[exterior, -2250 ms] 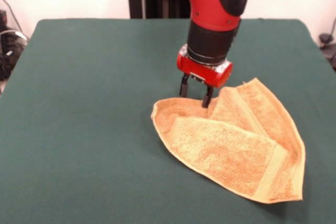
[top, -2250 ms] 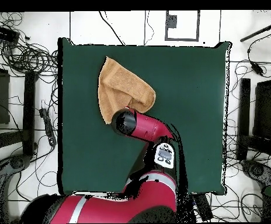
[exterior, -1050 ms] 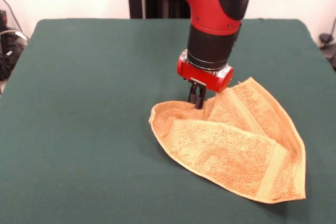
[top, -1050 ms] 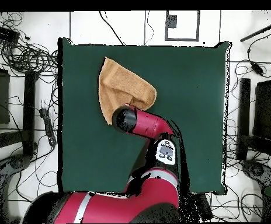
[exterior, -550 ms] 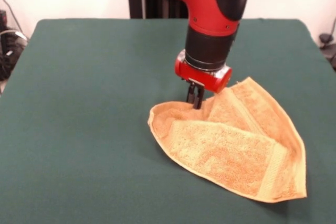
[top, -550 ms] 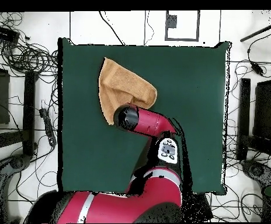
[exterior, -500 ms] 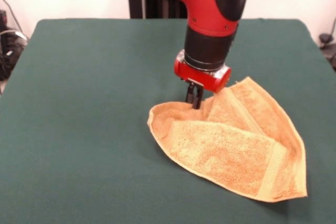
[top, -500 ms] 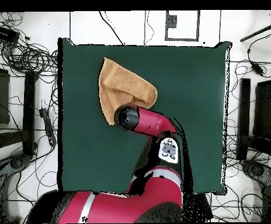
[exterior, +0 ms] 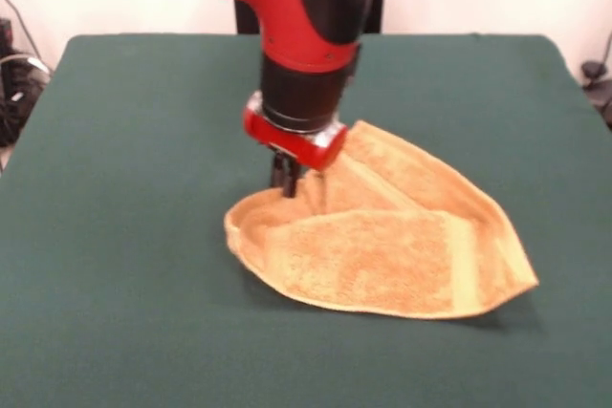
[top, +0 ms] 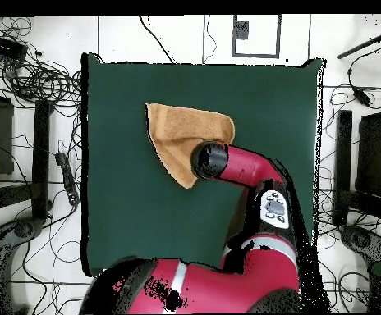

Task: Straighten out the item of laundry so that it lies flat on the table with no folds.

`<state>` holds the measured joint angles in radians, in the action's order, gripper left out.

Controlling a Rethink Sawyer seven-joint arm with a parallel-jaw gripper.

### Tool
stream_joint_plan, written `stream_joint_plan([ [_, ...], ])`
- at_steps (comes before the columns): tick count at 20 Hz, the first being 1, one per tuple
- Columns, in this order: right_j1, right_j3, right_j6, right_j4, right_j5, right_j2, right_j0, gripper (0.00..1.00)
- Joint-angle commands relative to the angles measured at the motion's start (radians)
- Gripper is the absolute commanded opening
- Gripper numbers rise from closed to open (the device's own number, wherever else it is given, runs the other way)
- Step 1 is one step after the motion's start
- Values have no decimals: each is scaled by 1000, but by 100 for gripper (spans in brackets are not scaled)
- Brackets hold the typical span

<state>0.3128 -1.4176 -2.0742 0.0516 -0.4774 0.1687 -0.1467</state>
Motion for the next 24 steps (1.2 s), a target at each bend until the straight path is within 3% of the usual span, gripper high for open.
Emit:
stream_joint_plan([
  [1,48,1,179,-100,-159,-118,-46,0],
  [13,117,82,171,-197,-378,-140,-52,0],
  [19,150,177,262,-241,-574,-171,-57,0],
  [24,113,160,329,-285,-448,-250,-116,0],
])
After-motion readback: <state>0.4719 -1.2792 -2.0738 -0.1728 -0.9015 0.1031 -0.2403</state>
